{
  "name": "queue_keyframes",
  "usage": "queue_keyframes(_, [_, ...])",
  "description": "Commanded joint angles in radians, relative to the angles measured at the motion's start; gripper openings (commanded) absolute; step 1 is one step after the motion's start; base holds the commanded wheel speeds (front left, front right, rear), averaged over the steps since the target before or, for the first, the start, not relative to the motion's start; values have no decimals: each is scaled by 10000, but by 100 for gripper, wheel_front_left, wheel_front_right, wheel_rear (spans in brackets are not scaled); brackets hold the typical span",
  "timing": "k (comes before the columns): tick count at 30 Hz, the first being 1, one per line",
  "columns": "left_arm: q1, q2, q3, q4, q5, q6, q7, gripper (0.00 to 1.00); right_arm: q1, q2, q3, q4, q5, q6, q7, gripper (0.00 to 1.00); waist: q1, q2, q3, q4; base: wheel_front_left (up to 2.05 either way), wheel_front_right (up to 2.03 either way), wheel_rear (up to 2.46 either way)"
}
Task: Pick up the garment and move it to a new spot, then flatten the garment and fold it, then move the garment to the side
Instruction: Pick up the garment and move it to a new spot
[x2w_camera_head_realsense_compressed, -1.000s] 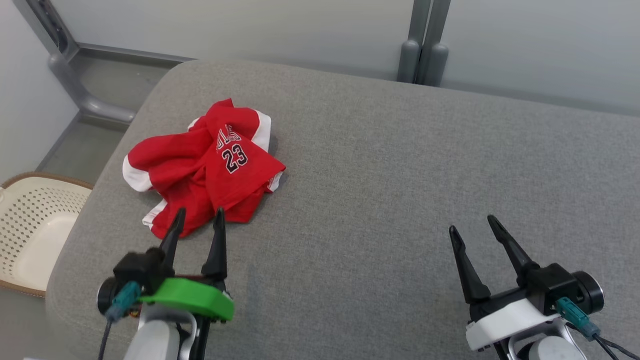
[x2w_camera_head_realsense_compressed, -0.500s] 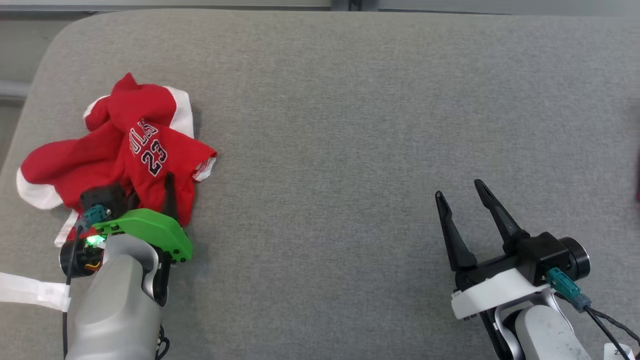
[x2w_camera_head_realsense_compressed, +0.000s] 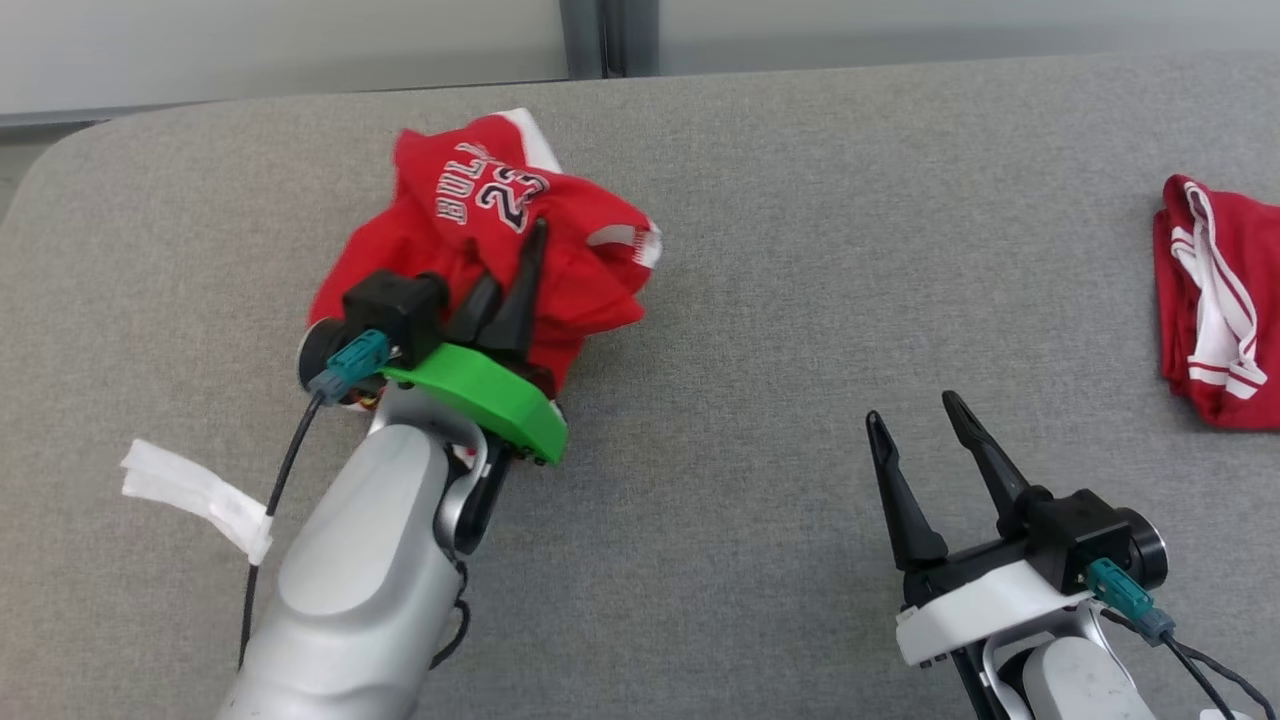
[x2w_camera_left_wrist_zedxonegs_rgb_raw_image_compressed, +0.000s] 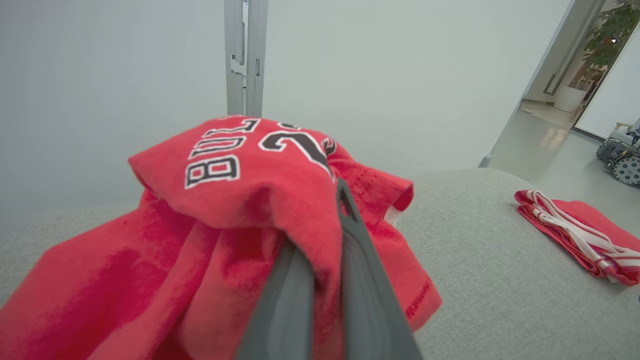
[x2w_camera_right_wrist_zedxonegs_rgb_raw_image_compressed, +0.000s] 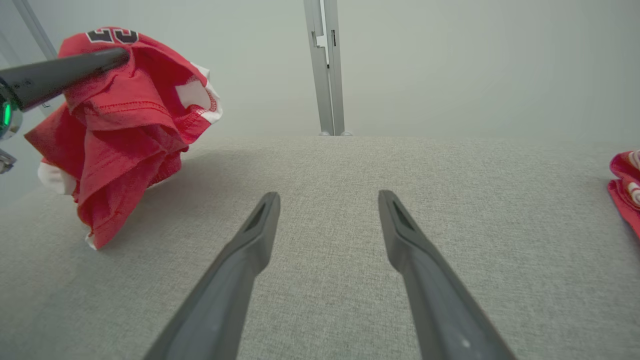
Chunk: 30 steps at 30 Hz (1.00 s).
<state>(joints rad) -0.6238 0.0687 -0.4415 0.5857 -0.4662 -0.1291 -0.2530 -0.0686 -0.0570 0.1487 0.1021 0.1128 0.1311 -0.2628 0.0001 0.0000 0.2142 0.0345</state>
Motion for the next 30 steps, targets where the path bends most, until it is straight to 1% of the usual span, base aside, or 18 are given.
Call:
queue_keyframes(1, [156, 0, -350, -506, -380, -22, 153, 0, 110, 2, 13, 19, 61, -6, -27, 100, -1, 0, -408, -290, 0, 0, 0])
queue_keyframes(4, [334, 7, -1086, -1935, -1381, -23, 688, 0, 236, 20, 7, 14, 97, -6, -27, 100, -1, 0, -533, -579, 0, 0, 0])
queue_keyframes(7, [664, 4, -1606, -3156, -2408, -24, 1305, 0, 304, 40, -38, -17, 139, -6, -27, 100, -1, 0, -527, -873, 0, 0, 0])
queue_keyframes(8, [940, 48, -1973, -3943, -3205, -24, 1658, 0, 368, 48, -86, -26, 170, -6, -27, 100, -1, 0, -495, -1079, 0, 0, 0])
queue_keyframes(10, [1316, 275, -2429, -4584, -4059, -24, 1980, 0, 434, 57, -128, -33, 196, -6, -27, 100, -1, 0, -450, -1276, 0, 0, 0])
queue_keyframes(11, [1558, 550, -2509, -4701, -4401, -12, 2071, 0, 456, 58, -136, -31, 235, -6, -27, 100, -1, 0, -422, -1366, 0, 0, 0])
queue_keyframes(13, [1976, 1053, -2469, -4493, -4659, -5, 2096, 0, 462, 63, -113, -28, 362, -6, -27, 100, -1, 0, -366, -1537, 0, 0, 0])
queue_keyframes(14, [2183, 1196, -2438, -4281, -4743, -5, 2102, 0, 466, 63, -100, -34, 401, -6, -27, 100, -1, 0, -346, -1598, 0, 0, 0])
queue_keyframes(17, [2671, 1928, -2416, -3226, -4438, 222, 2084, 0, 559, 59, -100, -61, 492, -4, -27, 100, -1, 0, -301, -1730, 0, 0, 0])
queue_keyframes(20, [3056, 2492, -2390, -2134, -4172, 374, 1943, 0, 615, 61, -157, -57, 524, -4, -27, 100, -1, 0, -284, -1744, 0, 0, 0])
queue_keyframes(21, [3183, 2569, -2405, -1822, -4187, 339, 1816, 38, 637, 65, -193, -52, 517, -4, -27, 100, -1, 0, -292, -1715, 0, 0, 0])
queue_keyframes(22, [3257, 2578, -2356, -1633, -4202, 301, 1650, 72, 659, 62, -239, -56, 507, -4, -27, 100, -1, 0, -296, -1674, 0, 0, 0])
queue_keyframes(23, [3360, 2560, -2248, -1401, -4350, 271, 1463, 100, 672, 61, -273, -49, 483, -4, -27, 100, -1, 0, -314, -1621, 0, 0, 0])
queue_keyframes(27, [3609, 2433, -1829, -961, -4704, 181, 670, 100, 675, 61, -324, -40, 308, -3, -27, 100, -1, 0, -435, -1366, 0, 0, 0])
queue_keyframes(28, [3651, 2409, -1683, -897, -4732, 226, 451, 100, 659, 61, -349, -42, 296, -3, -27, 100, -1, 0, -468, -1303, 0, 0, 0])
queue_keyframes(30, [3785, 2326, -1181, -854, -4608, 457, 35, 100, 633, 62, -367, -57, 215, -3, -27, 100, -1, 0, -574, -1184, 0, 0, 0])
